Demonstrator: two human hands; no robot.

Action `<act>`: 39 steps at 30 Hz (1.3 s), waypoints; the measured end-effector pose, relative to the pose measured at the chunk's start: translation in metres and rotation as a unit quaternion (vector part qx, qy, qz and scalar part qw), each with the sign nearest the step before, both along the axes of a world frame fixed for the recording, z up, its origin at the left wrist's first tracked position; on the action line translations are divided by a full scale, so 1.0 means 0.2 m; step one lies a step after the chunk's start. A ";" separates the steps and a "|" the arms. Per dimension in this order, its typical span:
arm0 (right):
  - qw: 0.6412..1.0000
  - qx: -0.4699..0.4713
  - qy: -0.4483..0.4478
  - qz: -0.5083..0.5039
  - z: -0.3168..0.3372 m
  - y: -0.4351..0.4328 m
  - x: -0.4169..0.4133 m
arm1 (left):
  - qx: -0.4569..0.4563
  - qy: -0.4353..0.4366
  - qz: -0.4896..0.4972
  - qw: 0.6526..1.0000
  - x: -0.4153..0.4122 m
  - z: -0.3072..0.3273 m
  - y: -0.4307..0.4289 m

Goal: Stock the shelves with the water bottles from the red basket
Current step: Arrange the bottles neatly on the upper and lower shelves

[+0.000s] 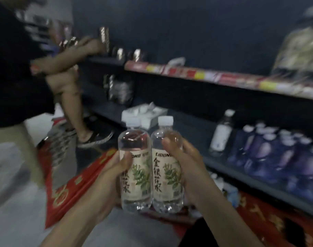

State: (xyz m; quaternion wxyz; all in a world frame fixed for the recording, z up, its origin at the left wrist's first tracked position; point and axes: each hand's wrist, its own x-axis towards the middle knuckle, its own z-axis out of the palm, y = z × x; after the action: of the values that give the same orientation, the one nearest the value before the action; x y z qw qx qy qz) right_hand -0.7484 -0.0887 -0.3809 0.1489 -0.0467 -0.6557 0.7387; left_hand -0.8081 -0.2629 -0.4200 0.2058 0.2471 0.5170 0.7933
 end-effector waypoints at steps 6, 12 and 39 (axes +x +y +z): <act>0.975 0.063 0.102 -0.186 0.50 0.51 0.22 | 0.055 0.062 -0.073 0.994 0.04 0.56 0.70; 0.933 0.085 0.160 -0.310 0.83 0.98 0.45 | 0.075 0.125 -0.153 0.977 0.12 0.92 1.34; 0.710 0.277 0.192 -0.618 1.29 2.00 0.18 | 0.120 0.267 -0.017 0.956 -0.01 1.38 2.59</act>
State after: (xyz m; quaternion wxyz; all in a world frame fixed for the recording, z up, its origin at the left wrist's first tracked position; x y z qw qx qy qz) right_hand -0.7116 0.3106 -0.1232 0.7014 -0.2551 -0.6127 0.2597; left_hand -0.8109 0.2558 -0.1432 0.0425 0.4821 0.4496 0.7507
